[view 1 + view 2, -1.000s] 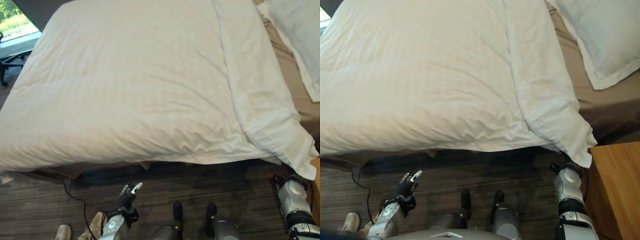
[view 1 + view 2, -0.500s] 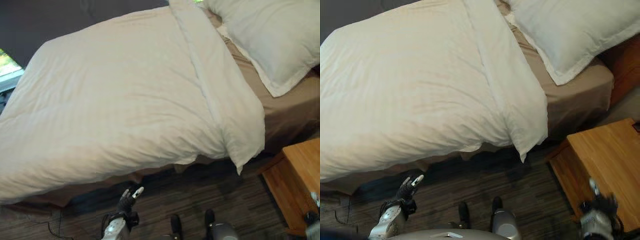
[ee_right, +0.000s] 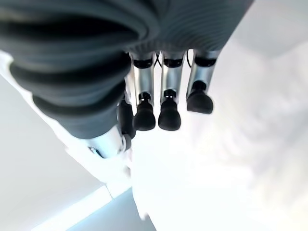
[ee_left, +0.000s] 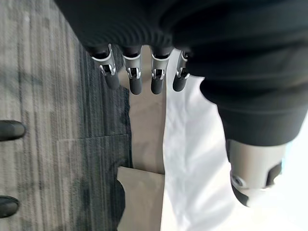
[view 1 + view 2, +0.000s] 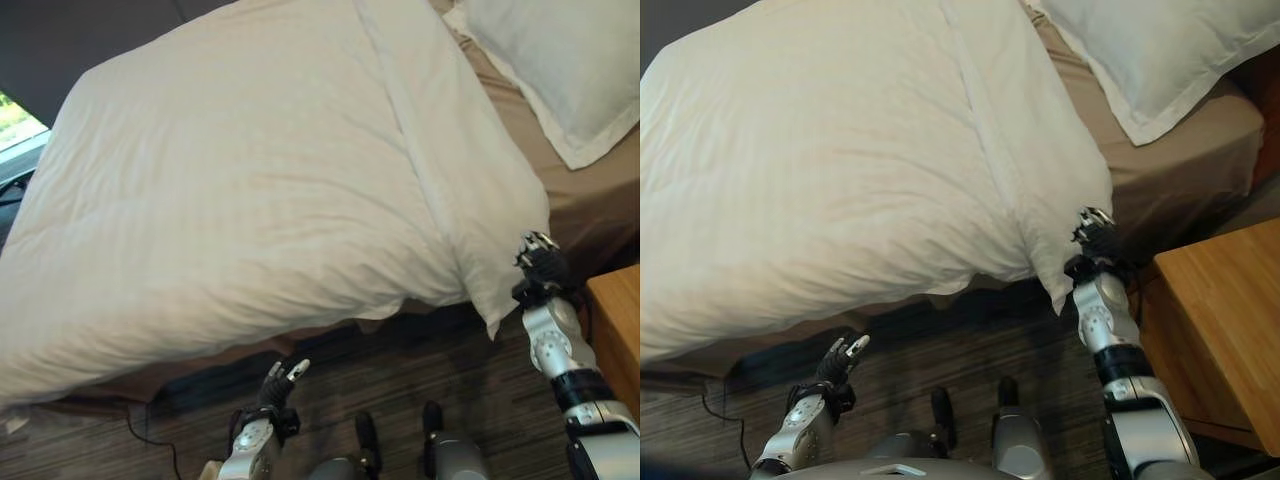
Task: Making the bed.
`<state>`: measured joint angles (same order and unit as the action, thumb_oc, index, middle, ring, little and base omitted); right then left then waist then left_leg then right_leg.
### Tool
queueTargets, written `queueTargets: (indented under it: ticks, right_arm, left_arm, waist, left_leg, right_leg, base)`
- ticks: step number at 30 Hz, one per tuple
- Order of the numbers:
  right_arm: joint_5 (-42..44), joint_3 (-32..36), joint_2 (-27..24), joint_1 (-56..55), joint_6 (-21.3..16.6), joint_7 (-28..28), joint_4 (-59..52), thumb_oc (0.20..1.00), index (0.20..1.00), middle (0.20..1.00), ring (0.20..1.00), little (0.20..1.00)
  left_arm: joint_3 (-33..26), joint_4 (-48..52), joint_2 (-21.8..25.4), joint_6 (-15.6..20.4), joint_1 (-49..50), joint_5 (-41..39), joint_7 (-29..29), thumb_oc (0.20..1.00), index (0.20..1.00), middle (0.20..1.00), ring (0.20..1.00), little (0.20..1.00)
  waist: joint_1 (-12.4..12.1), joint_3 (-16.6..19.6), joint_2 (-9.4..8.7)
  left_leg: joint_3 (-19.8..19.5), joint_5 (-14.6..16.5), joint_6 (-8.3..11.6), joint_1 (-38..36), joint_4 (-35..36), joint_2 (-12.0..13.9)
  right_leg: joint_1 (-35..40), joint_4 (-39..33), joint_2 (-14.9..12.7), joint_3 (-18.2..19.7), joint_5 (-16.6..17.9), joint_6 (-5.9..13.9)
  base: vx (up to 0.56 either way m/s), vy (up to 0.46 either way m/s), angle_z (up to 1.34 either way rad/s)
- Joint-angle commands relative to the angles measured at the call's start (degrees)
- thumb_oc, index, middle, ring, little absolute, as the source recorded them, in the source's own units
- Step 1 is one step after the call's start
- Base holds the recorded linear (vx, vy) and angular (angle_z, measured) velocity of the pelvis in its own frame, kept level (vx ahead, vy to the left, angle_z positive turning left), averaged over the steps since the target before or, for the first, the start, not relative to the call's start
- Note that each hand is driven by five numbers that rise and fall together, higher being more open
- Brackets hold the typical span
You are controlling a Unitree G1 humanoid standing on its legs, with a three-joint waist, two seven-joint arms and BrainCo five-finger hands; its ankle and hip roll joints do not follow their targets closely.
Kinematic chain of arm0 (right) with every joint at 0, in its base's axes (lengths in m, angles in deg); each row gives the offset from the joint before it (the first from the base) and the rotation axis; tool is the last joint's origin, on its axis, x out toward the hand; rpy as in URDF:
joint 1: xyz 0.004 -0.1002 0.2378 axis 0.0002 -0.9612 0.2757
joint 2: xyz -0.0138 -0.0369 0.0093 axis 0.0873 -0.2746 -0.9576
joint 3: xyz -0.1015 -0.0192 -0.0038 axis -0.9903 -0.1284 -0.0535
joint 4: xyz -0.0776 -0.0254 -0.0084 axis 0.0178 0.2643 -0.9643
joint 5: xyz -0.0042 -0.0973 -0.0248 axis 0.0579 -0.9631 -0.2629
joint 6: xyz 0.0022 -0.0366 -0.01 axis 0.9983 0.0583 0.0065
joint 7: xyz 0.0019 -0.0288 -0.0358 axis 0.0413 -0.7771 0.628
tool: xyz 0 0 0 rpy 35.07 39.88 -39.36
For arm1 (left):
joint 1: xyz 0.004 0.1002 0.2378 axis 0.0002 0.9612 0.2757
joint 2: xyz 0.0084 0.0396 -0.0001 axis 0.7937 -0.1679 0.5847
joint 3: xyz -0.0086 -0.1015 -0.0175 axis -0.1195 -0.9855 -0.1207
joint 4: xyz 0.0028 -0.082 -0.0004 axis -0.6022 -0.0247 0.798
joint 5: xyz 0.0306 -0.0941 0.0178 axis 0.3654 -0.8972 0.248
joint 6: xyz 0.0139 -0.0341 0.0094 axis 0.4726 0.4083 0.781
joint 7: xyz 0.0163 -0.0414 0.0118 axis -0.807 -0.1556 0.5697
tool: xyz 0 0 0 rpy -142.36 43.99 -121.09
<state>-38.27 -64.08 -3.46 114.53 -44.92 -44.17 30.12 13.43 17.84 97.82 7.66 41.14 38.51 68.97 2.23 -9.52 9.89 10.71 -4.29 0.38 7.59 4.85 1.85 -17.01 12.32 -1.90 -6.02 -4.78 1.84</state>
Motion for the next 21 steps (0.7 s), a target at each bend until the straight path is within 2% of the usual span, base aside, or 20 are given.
queueTargets:
  ticks: [1,7,9,10,12,16,21]
  right_arm:
    - [1.51,-1.81,-0.75,7.08,-0.93,1.78,2.43,0.200,0.200,0.200,0.200,0.200]
    - [-0.51,-4.89,-1.05,19.07,-0.27,2.39,12.45,0.200,0.200,0.200,0.200,0.200]
    - [-1.17,-4.48,-1.91,23.65,0.14,2.02,20.84,0.200,0.200,0.200,0.200,0.200]
    - [-4.72,-5.28,-3.41,26.74,1.57,2.48,27.27,0.200,0.200,0.200,0.200,0.200]
    - [-6.70,-5.92,-3.62,27.37,2.02,2.59,29.77,0.200,0.200,0.200,0.200,0.200]
    - [-6.64,-1.33,-0.08,20.69,3.03,2.97,38.96,0.200,0.200,0.200,0.200,0.200]
    - [-2.31,6.95,3.58,6.47,2.77,2.95,42.23,0.200,0.200,0.200,0.200,0.200]
  left_arm:
    - [0.25,-0.07,2.45,1.68,-2.15,1.15,0.29,1.000,1.000,1.000,1.000,1.000]
    - [2.85,-0.75,2.67,2.41,-3.71,0.62,1.06,1.000,1.000,1.000,1.000,1.000]
    - [4.13,-0.74,2.85,2.83,-4.70,0.25,1.35,1.000,1.000,1.000,1.000,1.000]
    - [5.81,-0.66,2.75,2.99,-5.62,0.38,1.86,1.000,1.000,1.000,1.000,1.000]
    - [6.73,-0.56,2.38,2.99,-6.21,0.71,2.22,1.000,1.000,1.000,1.000,1.000]
    - [8.87,-0.79,0.56,2.93,-7.89,1.35,2.47,1.000,1.000,1.000,1.000,1.000]
    - [7.55,-0.36,-0.05,2.89,-7.60,2.29,2.77,1.000,1.000,1.000,1.000,1.000]
  waist:
    - [-0.53,-0.76,-4.88]
    - [-2.05,-1.23,-3.25]
    - [-2.90,-1.60,-1.74]
    - [-3.84,-1.91,-0.17]
    - [-4.23,-2.10,0.48]
    - [-4.78,-2.76,2.44]
    - [-3.28,-3.33,3.76]
  left_leg:
    - [0.51,1.91,3.18,-2.95,0.15,-0.74]
    - [0.28,1.26,3.68,-1.92,0.15,-0.39]
    - [-0.19,0.80,3.85,-0.95,0.15,-0.54]
    - [-0.51,0.42,3.99,-0.12,0.15,-0.78]
    - [-0.63,0.32,4.02,0.19,0.15,-0.83]
    - [-0.70,0.31,4.01,0.04,0.15,-0.90]
    - [-1.03,0.77,3.94,-0.31,0.15,-1.15]
  right_leg:
    - [7.88,-17.32,-5.17,2.29,12.69,6.60]
    - [7.09,-17.32,-4.85,1.80,12.51,6.40]
    - [6.33,-17.32,-5.01,1.47,12.43,6.30]
    - [5.62,-17.32,-5.25,1.25,12.30,6.28]
    - [5.33,-17.32,-5.29,1.21,12.27,6.32]
    - [5.72,-17.32,-5.28,1.13,11.75,6.31]
    - [6.14,-17.32,-5.41,0.59,10.96,6.31]
  base:
    - [0.01,-0.045,-0.01]
    - [0.02,-0.051,-0.01]
    - [0.00,-0.038,0.06]
    - [0.01,-0.030,0.06]
    - [0.02,-0.027,0.09]
    - [0.05,-0.041,-0.01]
    - [0.04,0.004,0.02]
